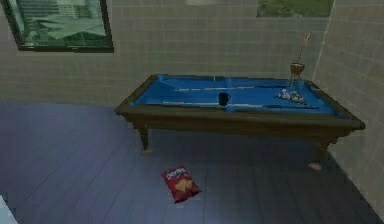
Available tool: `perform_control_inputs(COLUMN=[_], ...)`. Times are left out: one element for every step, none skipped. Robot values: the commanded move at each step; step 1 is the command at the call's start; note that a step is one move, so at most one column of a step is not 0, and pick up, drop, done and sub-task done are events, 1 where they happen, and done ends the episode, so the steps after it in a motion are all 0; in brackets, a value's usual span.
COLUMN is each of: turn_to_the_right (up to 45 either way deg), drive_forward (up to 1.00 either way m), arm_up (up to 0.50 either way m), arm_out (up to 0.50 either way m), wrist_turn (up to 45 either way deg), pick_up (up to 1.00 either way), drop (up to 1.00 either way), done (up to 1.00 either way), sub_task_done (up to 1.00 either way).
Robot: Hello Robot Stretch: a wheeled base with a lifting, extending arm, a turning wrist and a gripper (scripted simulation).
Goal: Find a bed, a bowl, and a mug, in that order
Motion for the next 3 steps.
perform_control_inputs(turn_to_the_right=[0.0, -12.0, 0.0], drive_forward=[1.00, 0.00, 0.05], arm_up=[0.00, 0.00, 0.00], arm_out=[0.00, 0.00, 0.00], wrist_turn=[0.0, 0.0, 0.0], pick_up=[0.00, 0.00, 0.00], drop=[0.00, 0.00, 0.00], done=[0.00, 0.00, 0.00], sub_task_done=[0.00, 0.00, 0.00])
